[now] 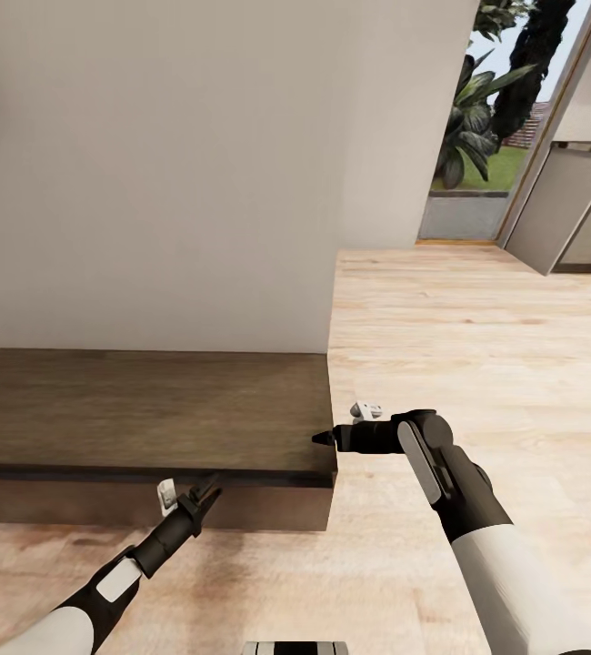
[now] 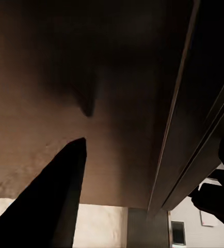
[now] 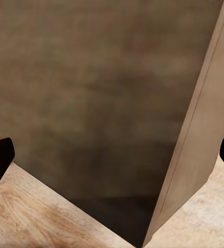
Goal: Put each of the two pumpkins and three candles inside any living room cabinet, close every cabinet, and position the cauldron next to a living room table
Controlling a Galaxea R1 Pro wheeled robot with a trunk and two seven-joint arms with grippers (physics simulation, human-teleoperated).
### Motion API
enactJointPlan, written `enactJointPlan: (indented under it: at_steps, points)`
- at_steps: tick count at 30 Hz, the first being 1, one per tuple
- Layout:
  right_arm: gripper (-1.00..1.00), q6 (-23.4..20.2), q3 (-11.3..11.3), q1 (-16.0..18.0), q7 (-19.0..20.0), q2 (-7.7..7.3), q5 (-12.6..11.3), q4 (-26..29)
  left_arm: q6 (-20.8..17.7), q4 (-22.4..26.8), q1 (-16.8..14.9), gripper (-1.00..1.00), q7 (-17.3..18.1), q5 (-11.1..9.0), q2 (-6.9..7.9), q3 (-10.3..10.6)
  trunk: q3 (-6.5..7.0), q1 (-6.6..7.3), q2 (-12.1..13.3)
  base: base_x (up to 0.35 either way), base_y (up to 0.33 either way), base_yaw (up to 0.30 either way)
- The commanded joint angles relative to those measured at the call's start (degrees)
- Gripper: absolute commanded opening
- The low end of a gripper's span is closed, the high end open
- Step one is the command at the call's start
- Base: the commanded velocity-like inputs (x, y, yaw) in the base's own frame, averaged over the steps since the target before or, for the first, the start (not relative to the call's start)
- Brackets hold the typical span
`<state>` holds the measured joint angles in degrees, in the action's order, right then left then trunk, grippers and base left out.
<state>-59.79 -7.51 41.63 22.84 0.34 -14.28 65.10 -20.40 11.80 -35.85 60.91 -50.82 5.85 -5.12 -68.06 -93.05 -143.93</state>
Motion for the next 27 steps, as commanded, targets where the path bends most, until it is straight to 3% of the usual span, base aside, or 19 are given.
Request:
enactJointPlan:
  at_steps: [1,27]
  points:
    - [1.00,-0.21,0.04,0.03,0.27,0.01,0.22,0.03,-0.29,-0.08,-0.27,-1.00,0.15,0.55,-0.05,-1.04,-0.04,0.01,-0.02,0.000,0.000,0.000]
    - [1.00,-0.21,0.04,0.03,0.27,0.01,0.22,0.03,-0.34,-0.03,-0.27,-1.00,0.88,0.37,-0.05,-1.03,-0.04,0.01,-0.02,0.000,0.000,0.000]
